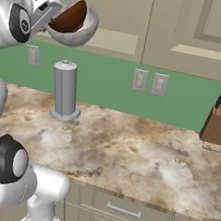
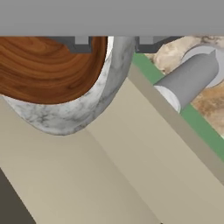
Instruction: Pick up the bowls on the counter and stack them on top of one another in the open cabinet. Place the smaller bowl on top of the larger bowl.
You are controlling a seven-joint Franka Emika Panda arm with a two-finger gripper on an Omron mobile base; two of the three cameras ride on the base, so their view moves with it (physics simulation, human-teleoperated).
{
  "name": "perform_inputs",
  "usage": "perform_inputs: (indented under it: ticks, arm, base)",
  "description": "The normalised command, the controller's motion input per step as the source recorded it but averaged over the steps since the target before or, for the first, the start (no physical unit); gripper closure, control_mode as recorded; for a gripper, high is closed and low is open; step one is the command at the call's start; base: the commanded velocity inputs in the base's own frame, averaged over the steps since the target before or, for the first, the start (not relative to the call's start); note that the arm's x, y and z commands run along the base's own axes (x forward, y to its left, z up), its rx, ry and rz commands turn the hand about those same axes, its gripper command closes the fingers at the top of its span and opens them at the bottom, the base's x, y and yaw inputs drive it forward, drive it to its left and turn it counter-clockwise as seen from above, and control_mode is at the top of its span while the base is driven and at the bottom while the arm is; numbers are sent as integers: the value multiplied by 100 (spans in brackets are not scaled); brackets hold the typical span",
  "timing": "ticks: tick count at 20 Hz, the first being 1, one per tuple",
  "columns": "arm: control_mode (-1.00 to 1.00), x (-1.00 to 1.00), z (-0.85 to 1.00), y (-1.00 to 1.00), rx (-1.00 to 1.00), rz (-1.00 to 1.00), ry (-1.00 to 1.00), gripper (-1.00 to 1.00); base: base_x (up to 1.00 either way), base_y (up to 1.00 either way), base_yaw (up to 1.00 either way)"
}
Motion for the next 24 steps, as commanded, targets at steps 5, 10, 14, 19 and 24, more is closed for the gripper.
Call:
perform_inputs:
  ticks: [5, 10, 14, 19, 24]
  arm:
    - [-100, 47, 10, 6, -3, 7, 0, 100]
    - [-100, 46, 4, 8, -4, 7, 0, 100]
    - [-100, 47, 0, 12, -4, 6, 1, 100]
    - [-100, 47, 0, 10, -4, 5, 0, 100]
    - [-100, 46, 0, 8, -3, 3, 0, 100]
  base:
    - [0, 0, 0]
    - [0, 0, 0]
    - [0, 0, 0]
    - [0, 0, 0]
    - [0, 0, 0]
